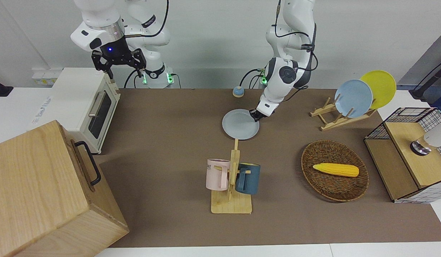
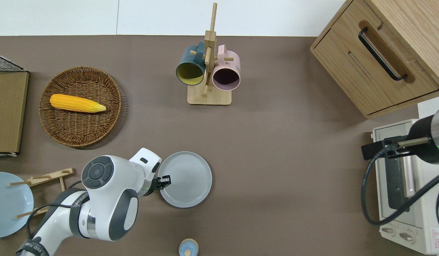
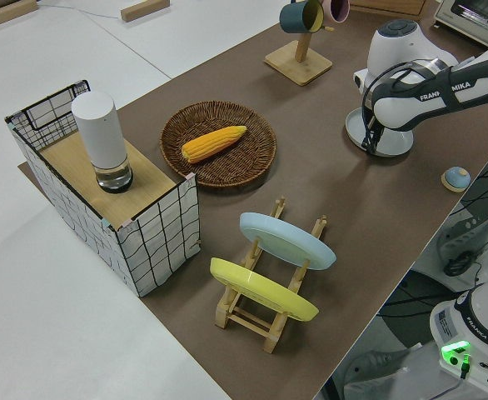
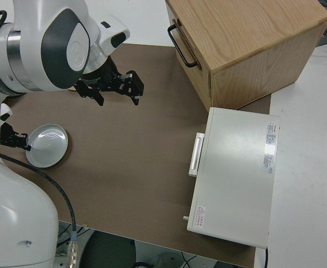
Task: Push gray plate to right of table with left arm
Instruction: 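Push the gray plate with the left gripper away from the basket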
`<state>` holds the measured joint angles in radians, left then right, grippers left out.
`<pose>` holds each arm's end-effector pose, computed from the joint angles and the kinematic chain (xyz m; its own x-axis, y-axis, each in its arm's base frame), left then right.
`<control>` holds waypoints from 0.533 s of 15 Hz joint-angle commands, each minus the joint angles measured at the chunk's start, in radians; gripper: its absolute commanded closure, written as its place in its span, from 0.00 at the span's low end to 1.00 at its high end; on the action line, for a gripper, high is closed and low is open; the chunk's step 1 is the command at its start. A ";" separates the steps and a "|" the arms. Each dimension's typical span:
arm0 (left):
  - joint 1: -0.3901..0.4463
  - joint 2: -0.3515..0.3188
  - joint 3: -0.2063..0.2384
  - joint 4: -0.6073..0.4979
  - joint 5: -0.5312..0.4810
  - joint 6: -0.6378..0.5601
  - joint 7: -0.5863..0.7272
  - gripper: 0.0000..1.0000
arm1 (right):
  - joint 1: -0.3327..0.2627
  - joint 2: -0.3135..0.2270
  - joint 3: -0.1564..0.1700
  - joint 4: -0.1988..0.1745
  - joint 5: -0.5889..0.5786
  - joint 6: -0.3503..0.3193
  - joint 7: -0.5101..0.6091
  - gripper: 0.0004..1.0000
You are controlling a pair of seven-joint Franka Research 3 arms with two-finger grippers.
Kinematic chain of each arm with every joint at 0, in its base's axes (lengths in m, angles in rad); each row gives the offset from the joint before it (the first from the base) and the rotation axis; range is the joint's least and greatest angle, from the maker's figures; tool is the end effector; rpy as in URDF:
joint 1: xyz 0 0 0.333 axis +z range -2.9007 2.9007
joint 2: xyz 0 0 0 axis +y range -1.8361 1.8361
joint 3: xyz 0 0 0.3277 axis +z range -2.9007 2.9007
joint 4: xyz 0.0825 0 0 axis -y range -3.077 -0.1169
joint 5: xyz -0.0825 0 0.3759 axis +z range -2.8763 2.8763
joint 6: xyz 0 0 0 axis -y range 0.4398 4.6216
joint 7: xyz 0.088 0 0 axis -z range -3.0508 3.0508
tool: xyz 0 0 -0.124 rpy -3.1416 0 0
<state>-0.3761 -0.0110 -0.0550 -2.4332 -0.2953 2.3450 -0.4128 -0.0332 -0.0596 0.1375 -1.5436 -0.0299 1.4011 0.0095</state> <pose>0.4216 -0.2026 0.3035 0.9693 0.1819 -0.1655 0.2051 -0.9692 0.1362 0.5052 0.0512 0.6487 0.9926 0.0884 -0.0829 0.0918 -0.9950 0.0387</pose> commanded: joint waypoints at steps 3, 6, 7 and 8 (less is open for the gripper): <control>-0.024 0.058 -0.066 0.019 -0.050 0.101 -0.089 1.00 | -0.024 -0.009 0.019 0.000 -0.008 -0.016 -0.008 0.00; -0.026 0.094 -0.120 0.045 -0.061 0.123 -0.153 1.00 | -0.024 -0.009 0.019 0.000 -0.008 -0.014 -0.008 0.00; -0.026 0.104 -0.131 0.057 -0.061 0.132 -0.173 1.00 | -0.024 -0.009 0.019 0.000 -0.008 -0.014 -0.008 0.00; -0.026 0.120 -0.144 0.063 -0.061 0.152 -0.197 1.00 | -0.024 -0.009 0.019 0.000 -0.008 -0.014 -0.008 0.00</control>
<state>-0.3877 0.0317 -0.1633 -2.4124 -0.3394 2.4443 -0.5382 -0.0332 -0.0596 0.1375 -1.5436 -0.0299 1.4011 0.0095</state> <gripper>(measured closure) 0.965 0.004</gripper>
